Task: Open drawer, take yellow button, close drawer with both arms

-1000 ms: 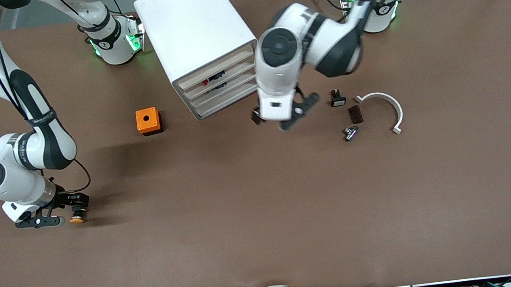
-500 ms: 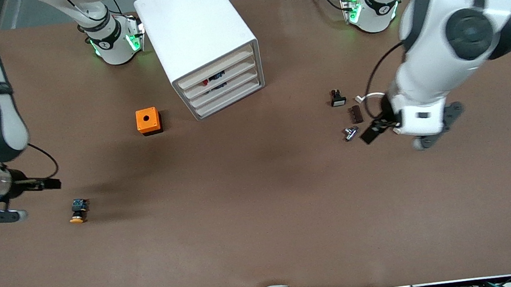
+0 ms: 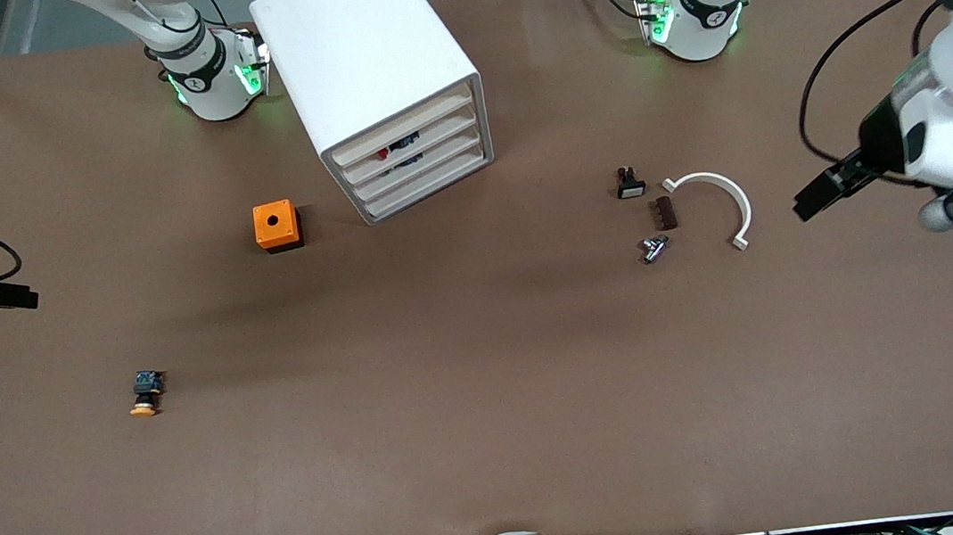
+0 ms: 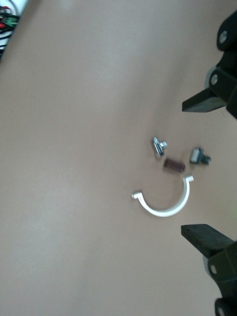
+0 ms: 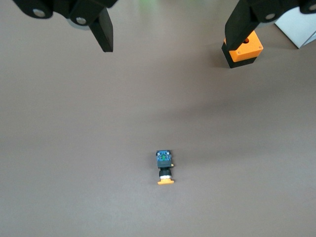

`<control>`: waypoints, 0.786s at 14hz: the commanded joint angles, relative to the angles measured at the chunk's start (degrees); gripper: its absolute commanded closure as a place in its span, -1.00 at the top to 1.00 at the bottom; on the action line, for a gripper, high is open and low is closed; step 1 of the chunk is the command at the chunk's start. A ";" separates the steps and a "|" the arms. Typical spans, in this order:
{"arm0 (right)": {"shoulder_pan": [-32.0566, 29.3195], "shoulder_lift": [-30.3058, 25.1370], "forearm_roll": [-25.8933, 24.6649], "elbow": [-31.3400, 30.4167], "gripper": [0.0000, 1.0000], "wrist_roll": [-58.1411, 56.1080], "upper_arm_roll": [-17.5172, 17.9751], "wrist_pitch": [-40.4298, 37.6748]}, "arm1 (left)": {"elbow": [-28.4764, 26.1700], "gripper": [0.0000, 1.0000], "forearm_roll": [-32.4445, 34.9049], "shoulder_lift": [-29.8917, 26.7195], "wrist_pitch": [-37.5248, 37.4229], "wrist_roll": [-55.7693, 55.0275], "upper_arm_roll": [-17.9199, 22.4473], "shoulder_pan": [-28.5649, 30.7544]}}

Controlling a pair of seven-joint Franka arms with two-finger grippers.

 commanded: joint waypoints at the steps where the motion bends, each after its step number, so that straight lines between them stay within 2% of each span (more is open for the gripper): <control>1: 0.51 0.63 0.43 3.96 1.00 0.64 0.30 -2.88 | -2.01 1.00 1.08 -3.85 -2.86 11.59 -4.12 7.49; 3: 0.51 0.63 0.34 5.19 1.00 0.55 0.38 -3.51 | -5.70 1.00 1.34 -7.54 -2.86 17.23 -5.70 10.84; 5: 0.77 0.63 0.95 6.16 1.00 0.72 0.56 -3.86 | -8.78 1.00 2.30 -10.97 -2.77 17.35 -11.13 15.84; 8: 1.74 -0.95 1.56 5.81 1.00 1.60 0.39 -5.79 | -13.35 1.00 6.42 -15.37 -2.77 17.43 -17.56 18.85; 11: 1.82 -4.63 2.88 3.19 1.00 2.83 0.38 -6.85 | -16.08 1.00 6.44 -18.62 -2.69 18.39 -18.19 19.12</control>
